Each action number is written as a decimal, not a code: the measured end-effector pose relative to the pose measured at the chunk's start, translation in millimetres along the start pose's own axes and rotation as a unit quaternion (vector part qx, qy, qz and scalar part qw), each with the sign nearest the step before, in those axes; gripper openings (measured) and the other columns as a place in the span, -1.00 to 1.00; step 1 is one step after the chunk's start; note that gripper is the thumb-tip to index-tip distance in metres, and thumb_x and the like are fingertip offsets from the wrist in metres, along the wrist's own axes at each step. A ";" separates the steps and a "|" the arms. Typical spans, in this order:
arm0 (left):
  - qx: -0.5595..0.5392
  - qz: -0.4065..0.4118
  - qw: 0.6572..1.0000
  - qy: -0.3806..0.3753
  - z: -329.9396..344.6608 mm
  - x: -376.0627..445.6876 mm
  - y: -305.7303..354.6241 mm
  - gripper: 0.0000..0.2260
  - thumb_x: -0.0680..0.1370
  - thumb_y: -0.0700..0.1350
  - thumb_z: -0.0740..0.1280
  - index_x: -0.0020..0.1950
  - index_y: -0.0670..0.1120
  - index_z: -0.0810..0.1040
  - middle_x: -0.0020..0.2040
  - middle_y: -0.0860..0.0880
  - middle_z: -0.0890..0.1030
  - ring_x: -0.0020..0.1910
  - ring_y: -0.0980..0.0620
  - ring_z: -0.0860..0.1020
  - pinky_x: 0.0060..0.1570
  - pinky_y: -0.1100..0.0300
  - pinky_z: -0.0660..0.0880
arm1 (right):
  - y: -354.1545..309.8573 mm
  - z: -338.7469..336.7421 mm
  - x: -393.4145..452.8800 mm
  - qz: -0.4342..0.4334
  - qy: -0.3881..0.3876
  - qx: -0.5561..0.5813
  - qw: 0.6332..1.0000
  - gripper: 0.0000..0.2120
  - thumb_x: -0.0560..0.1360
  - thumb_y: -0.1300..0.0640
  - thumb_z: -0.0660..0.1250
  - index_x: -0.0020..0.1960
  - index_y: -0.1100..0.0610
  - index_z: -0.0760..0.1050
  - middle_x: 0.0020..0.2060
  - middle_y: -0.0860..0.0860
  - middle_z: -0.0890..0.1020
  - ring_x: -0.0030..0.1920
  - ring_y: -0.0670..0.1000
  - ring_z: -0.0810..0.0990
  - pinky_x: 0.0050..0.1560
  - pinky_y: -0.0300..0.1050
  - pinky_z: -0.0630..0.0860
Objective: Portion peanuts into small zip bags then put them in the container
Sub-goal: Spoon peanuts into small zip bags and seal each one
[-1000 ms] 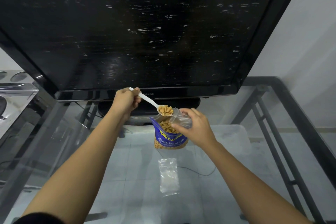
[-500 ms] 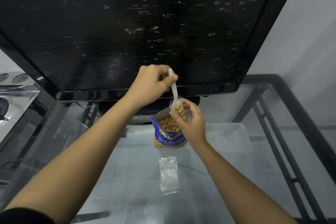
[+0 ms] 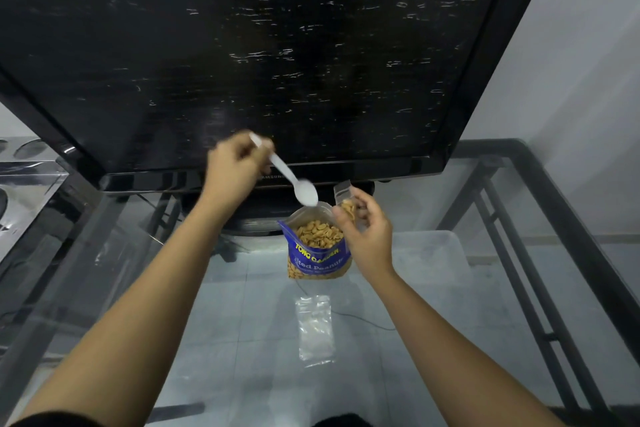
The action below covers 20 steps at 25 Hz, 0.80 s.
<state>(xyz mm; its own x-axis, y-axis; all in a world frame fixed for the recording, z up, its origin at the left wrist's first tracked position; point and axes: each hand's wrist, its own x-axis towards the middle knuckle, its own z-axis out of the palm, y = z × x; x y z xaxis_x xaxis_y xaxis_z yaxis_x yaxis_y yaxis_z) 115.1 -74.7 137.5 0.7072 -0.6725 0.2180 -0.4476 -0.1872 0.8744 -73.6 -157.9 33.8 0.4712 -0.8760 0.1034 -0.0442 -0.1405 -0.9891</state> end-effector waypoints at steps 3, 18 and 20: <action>0.113 0.040 0.972 -0.202 28.2 -28.6 -31.8 -0.90 0.57 -0.09 0.27 -0.06 0.00 0.59 -0.23 0.06 0.61 -0.22 0.16 0.59 -0.19 0.28 0.52 | 15.3 -8.9 -6.7 0.057 -0.032 0.007 0.998 -0.63 0.40 -0.06 0.41 0.18 -0.11 0.43 0.03 -0.05 0.61 0.07 -0.07 0.59 -0.01 -0.18 0.59; -0.144 -0.321 0.935 -0.047 53.7 -39.4 -62.6 -0.84 0.57 -0.15 0.25 -0.06 -0.22 0.57 -0.36 -0.08 0.57 -0.44 0.15 0.51 -0.37 0.33 0.46 | 16.5 -11.4 -5.3 0.121 -0.052 0.036 0.991 -0.55 0.35 -0.16 0.37 0.20 -0.06 0.43 0.07 -0.02 0.60 0.13 -0.01 0.58 -0.05 -0.06 0.63; -0.170 -0.340 0.925 -0.027 48.0 -36.9 -67.9 -0.85 0.57 -0.15 0.25 -0.07 -0.21 0.55 -0.37 -0.07 0.54 -0.43 0.13 0.47 -0.35 0.31 0.44 | 15.5 -13.9 -3.8 0.109 -0.056 0.011 0.992 -0.49 0.29 -0.25 0.36 0.18 -0.09 0.44 0.07 -0.02 0.60 0.13 0.00 0.58 -0.05 0.00 0.63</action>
<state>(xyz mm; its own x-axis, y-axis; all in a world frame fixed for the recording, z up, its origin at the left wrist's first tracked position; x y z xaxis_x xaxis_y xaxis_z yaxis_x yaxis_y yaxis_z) 93.1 -71.6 49.3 0.7295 -0.5187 -0.4459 0.2943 -0.3504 0.8891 -88.2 -163.2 19.5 0.5477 -0.8273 -0.1249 -0.1366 0.0589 -0.9889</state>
